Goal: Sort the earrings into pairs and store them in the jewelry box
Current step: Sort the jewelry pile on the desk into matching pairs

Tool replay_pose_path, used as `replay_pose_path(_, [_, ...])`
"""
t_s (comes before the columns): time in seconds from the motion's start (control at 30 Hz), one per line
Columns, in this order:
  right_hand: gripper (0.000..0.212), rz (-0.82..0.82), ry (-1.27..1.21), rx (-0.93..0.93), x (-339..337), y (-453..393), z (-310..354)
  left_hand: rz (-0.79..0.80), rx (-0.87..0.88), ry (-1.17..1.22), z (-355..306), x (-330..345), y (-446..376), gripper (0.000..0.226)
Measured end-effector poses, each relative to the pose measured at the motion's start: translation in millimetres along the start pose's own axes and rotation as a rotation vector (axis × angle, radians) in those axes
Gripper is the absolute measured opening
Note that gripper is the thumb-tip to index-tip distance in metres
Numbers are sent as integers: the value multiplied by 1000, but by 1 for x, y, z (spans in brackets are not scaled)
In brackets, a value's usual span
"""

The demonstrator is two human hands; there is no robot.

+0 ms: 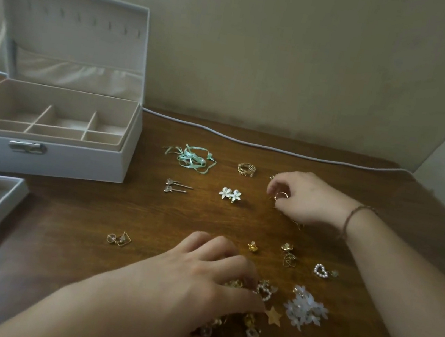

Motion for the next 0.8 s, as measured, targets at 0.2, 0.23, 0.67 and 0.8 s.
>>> replay_pose_path(0.2, [46, 3, -13, -124, 5, 11, 13, -16, 0, 13, 1, 0, 1, 52])
replay_pose_path(0.23, [48, -18, -3, -138, 6, 13, 13, -12, 4, 24, 1, 0, 1, 53])
replay_pose_path(0.67, [59, -111, -76, -163, 7, 32, -11, -103, -41, 34, 17, -20, 11, 62])
replay_pose_path(0.8, [47, -150, -107, -145, 5, 27, -17, -202, -161, 133, 50, -37, 27, 65])
Point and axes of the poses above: each hand's wrist, its own y-axis away from the middle knuckle, its own x-axis out of the palm, z = x × y, the point moved 10 cm from there along -y, towards the middle knuckle, and after that the axes turned 6 degrees about z, right-handed, at the moved point
